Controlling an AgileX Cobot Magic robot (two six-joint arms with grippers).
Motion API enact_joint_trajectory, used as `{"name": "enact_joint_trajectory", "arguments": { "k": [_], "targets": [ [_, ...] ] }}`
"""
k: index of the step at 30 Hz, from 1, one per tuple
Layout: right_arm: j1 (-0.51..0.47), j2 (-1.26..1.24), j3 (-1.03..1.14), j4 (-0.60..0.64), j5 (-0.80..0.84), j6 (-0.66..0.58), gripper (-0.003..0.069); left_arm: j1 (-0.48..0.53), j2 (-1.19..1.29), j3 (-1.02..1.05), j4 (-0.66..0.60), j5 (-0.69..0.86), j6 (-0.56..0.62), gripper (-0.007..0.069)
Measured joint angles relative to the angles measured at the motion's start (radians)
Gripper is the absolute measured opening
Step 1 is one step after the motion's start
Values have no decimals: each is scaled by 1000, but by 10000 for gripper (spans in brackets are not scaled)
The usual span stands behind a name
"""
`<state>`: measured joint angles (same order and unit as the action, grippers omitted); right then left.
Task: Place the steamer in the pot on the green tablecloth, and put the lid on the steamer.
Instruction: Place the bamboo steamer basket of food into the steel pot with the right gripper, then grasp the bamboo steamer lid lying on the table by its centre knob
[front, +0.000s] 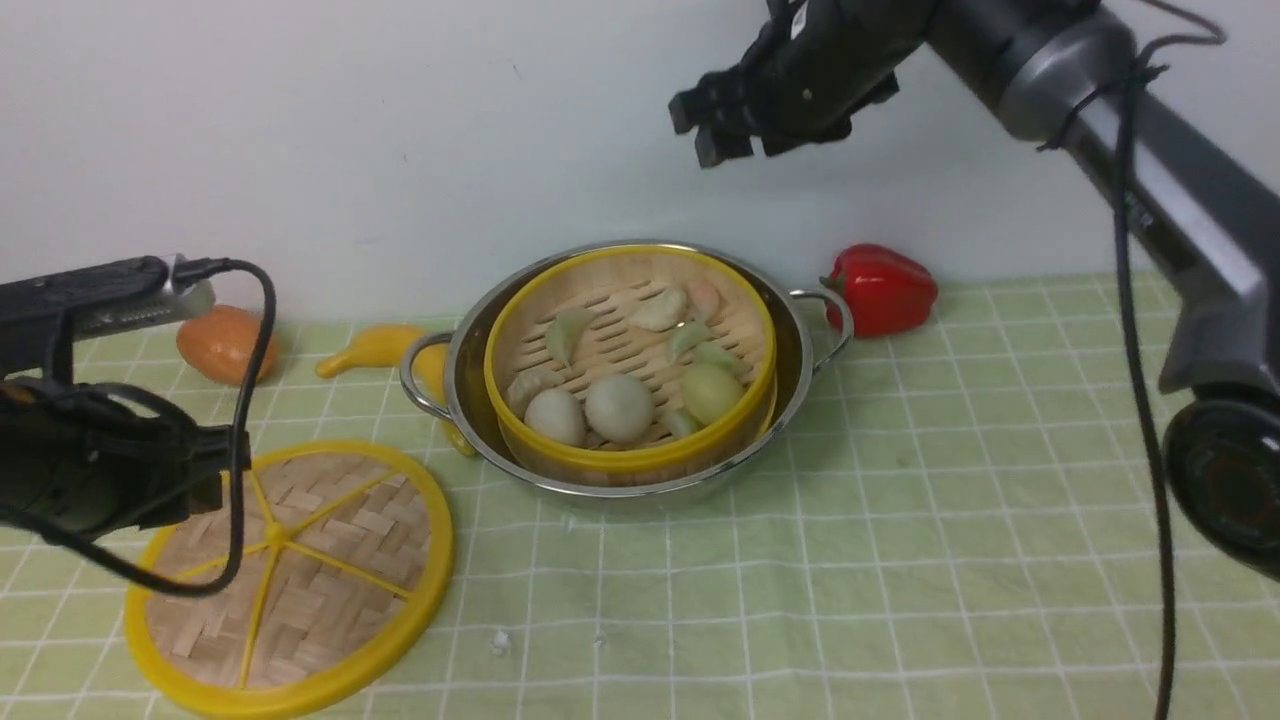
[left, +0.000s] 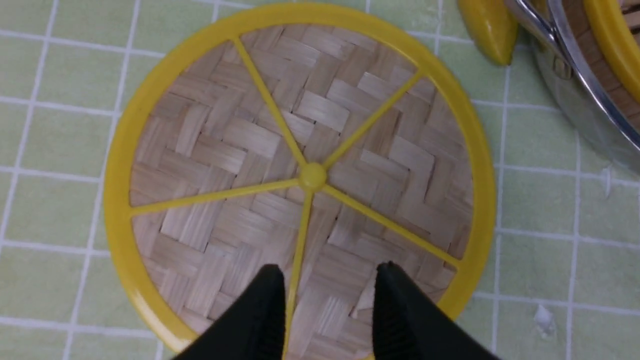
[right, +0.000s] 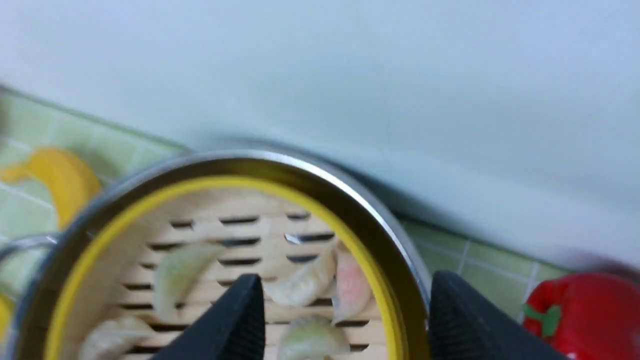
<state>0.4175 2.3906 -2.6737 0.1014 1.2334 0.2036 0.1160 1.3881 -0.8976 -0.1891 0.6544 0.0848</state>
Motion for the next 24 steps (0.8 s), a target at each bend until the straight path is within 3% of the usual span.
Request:
{"name": "enact_joint_trajectory", "arguments": {
  "k": [8,14,24],
  "targets": [
    [-33,-334,150,8,-5,-59,438,0,178,-129,-5,0,28,243],
    [-33,-744,520,12,-6,-123,438,0,313,-171,-9,61,28,243],
    [-33,-1087,907,-56,0,-153,438,0,440,-175,-15,42,31,243]
  ]
}}
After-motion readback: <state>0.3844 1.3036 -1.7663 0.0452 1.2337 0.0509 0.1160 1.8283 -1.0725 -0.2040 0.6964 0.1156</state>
